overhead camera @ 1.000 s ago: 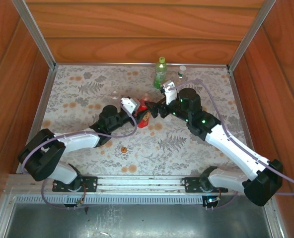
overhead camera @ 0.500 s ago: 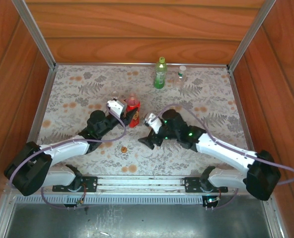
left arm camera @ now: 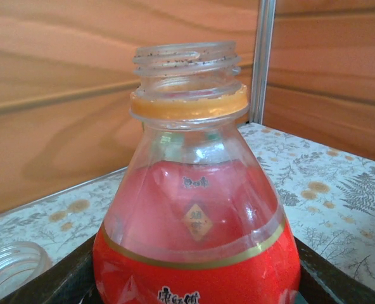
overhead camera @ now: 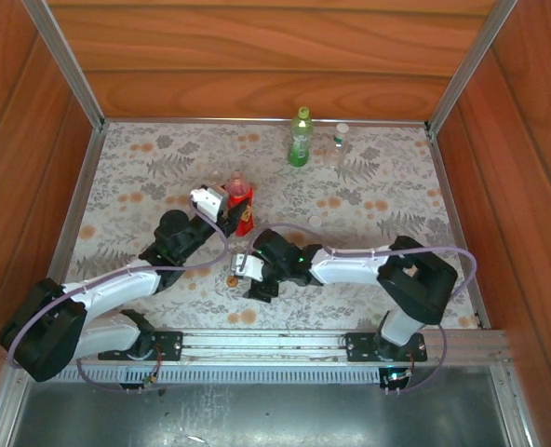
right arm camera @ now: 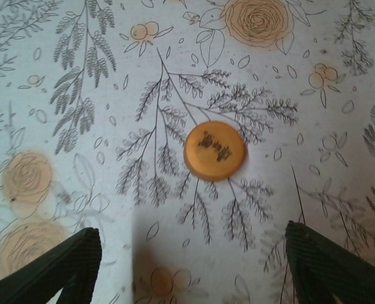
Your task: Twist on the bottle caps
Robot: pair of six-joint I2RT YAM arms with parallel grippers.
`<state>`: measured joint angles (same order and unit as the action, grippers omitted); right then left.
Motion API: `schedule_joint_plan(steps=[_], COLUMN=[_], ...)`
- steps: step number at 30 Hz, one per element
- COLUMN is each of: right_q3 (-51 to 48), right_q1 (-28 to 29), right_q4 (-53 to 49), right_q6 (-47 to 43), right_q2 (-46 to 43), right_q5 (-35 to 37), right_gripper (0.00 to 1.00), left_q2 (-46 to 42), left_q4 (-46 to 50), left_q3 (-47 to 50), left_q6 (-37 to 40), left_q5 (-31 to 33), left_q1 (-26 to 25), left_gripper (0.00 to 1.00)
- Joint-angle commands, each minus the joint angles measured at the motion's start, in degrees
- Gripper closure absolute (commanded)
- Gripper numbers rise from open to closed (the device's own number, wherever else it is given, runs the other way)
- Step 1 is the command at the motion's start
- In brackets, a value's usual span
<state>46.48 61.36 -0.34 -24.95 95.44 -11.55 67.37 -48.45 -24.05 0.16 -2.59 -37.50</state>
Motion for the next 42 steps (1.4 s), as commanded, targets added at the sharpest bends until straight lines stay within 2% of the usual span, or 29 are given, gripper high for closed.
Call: schedule_joint_plan(steps=[1,3,12,20,23,32,42], right_q3=[3.25,4.76,9.31,10.76,10.65,8.63,0.63], right_q1=[0.51,0.60,0.85,1.21,1.26,1.31,-0.23], right_q4=[1.26,0.96,-0.75,-3.22,-3.34,-1.72,1.98], right_q6=[-2.17,-2.30,-2.21,-1.87,-1.35,2.14,11.29], right_q2=[3.92,6.07,11.39,13.02,13.02,11.31,4.69], right_q5=[-0.22,-0.22,-3.41,-5.06,-4.81,0.92,10.29], right_gripper=[0.34,0.37,0.42,0.51,0.58,0.65,0.63], left_q2=[-0.80,-0.88,-0.80,-0.92,-1.01,-0.96,-0.84], left_q4=[-0.29,-0.16,0.11,0.11,0.11,0.11,0.15], left_q3=[-1.46,-1.44,-1.58,-1.35,-1.31,-1.02,-1.08], left_q6=[-0.60,-0.65,-0.80,-0.62,-0.44,0.23,0.11], left_q5=[0.84,0.67,-0.22,-0.85,-1.16,-1.53,-2.83], left_q1=[0.63,0.81,0.93,0.94,0.94,1.01,1.01], left_gripper=[0.41,0.41,0.41,0.41,0.41,0.40,0.40])
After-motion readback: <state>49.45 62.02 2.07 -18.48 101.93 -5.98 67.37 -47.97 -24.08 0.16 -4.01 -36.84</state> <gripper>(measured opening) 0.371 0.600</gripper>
